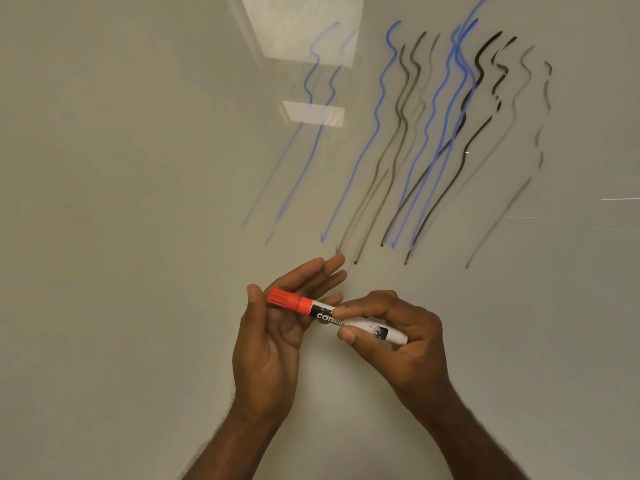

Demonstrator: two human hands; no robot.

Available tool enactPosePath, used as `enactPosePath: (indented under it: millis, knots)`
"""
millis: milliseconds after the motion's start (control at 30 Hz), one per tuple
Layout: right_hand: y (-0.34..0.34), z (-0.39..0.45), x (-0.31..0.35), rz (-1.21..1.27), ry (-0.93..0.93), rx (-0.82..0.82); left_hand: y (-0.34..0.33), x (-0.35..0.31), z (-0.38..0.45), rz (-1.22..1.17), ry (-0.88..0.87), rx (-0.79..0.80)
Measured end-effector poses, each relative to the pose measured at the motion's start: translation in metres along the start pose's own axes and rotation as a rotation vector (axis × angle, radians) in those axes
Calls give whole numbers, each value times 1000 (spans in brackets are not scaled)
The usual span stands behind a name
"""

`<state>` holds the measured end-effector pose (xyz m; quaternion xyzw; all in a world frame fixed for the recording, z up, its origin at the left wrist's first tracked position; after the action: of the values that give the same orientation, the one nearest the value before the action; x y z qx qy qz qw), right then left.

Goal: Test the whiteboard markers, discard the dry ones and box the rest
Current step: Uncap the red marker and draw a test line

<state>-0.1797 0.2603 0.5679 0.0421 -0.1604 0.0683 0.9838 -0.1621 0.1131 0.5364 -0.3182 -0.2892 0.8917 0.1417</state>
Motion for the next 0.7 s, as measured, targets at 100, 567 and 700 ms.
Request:
enactPosePath:
  millis: [100,567,700]
  knots:
    - [-3,0,2,38,-1,14,-2,8,0,-95,114,37]
    - [-35,10,16,76,4,93,-18,25,-18,-620,468,318]
    - [-44,10,22,92,9,96,-8,22,-15,-603,454,346]
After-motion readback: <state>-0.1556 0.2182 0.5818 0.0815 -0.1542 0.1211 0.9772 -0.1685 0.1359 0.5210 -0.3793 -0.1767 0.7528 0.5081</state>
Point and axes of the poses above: each hand's wrist, its own z-axis towards the middle knuckle, its own y-axis out of the back of the hand, x = y × z, the point moved 7 cm from there along z, towards the middle knuckle, and after that the axes turned 12 degrees about -x, right-handed, at the moved point
